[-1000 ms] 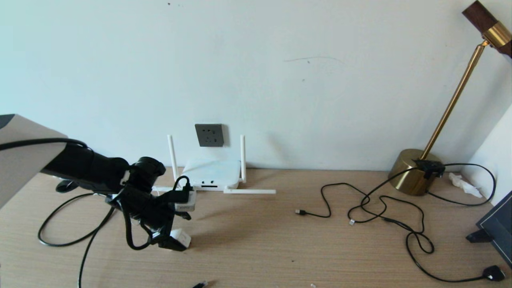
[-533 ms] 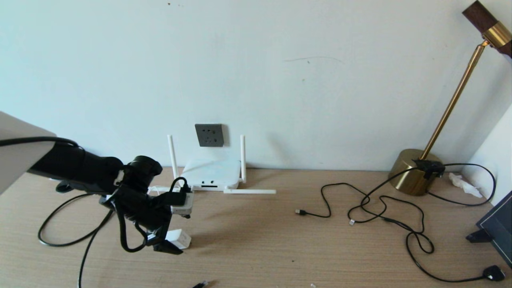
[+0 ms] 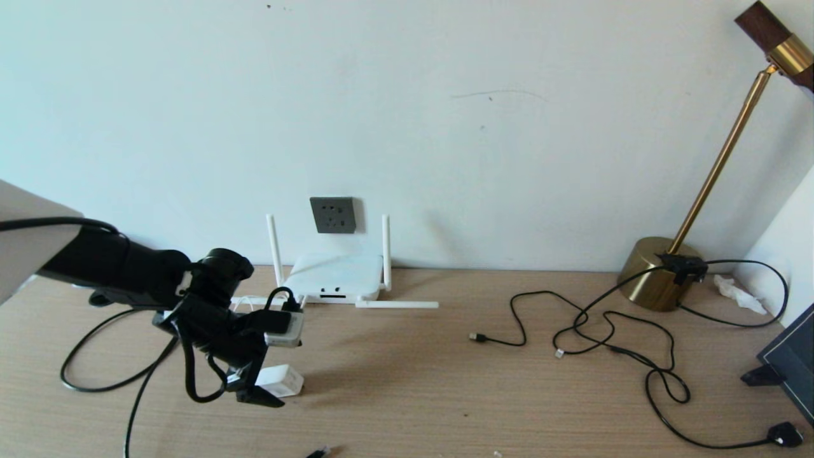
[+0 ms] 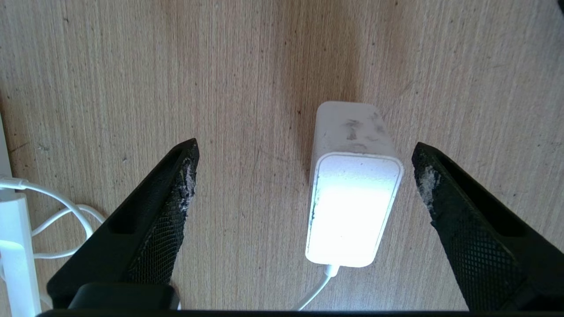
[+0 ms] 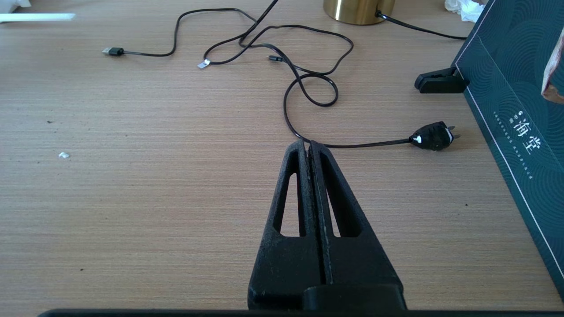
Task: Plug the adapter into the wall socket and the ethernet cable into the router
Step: Align plug and socket
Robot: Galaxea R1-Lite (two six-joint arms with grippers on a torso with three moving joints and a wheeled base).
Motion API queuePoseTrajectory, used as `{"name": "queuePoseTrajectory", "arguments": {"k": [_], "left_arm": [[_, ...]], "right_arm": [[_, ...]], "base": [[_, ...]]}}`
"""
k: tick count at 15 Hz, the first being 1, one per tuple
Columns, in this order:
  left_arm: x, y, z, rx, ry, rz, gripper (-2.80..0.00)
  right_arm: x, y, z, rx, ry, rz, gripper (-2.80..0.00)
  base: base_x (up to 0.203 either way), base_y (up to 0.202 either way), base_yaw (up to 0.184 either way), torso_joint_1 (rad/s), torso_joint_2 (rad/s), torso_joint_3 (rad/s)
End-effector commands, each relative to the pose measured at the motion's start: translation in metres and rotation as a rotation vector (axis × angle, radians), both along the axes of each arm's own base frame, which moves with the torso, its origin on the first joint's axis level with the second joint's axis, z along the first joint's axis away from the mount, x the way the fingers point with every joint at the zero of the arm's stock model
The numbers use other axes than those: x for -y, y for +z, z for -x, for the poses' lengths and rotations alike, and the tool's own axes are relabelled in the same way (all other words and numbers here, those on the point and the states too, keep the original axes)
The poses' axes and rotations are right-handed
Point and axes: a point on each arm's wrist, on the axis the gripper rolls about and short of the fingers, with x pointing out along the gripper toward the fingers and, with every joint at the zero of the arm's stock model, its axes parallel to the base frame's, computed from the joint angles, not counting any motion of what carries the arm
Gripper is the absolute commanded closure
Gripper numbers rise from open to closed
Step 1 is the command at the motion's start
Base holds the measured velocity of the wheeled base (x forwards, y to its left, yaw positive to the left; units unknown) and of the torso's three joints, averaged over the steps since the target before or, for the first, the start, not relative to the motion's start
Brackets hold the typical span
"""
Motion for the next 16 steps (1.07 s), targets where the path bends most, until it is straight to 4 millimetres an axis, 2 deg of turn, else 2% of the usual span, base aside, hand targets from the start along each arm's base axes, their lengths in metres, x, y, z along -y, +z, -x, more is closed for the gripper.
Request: {"name": "queuePoseTrajectory", "arguments": {"k": [1,7,8,9,16], "left_arm": [[0.0000,-0.0007,0.0000,0.000,-0.008,-0.001,-2.80],[0.0004,-0.0019,0.0023,-0.008,-0.011,0.003,-2.80],[0.0004,-0.0022,0.0030,-0.009,-0.011,0.004,-1.09],[0.0005,-0.0028,0.0031,-0.012,-0.013,0.008,0.00],[0.0014,-0.0056,0.0046,-0.021,-0.019,0.004,0.00]], "right_arm": [[0.0000,-0.0003,0.0000,-0.002,0.001,0.000,0.00],[0.0000,-0.0001,0.0001,-0.002,-0.001,0.000,0.00],[0.0000,-0.0001,0.0001,-0.001,0.001,0.000,0.00],[0.0000,-0.0001,0.0001,-0.002,0.000,-0.001,0.00],[0.0000,-0.0001,0.0001,-0.002,0.001,0.000,0.00]], "base": [[0.000,0.000,0.000,0.000,0.00,0.000],[0.000,0.000,0.000,0.000,0.00,0.000],[0.000,0.000,0.000,0.000,0.00,0.000],[0.000,0.000,0.000,0.000,0.00,0.000],[0.000,0.000,0.000,0.000,0.00,0.000]]}}
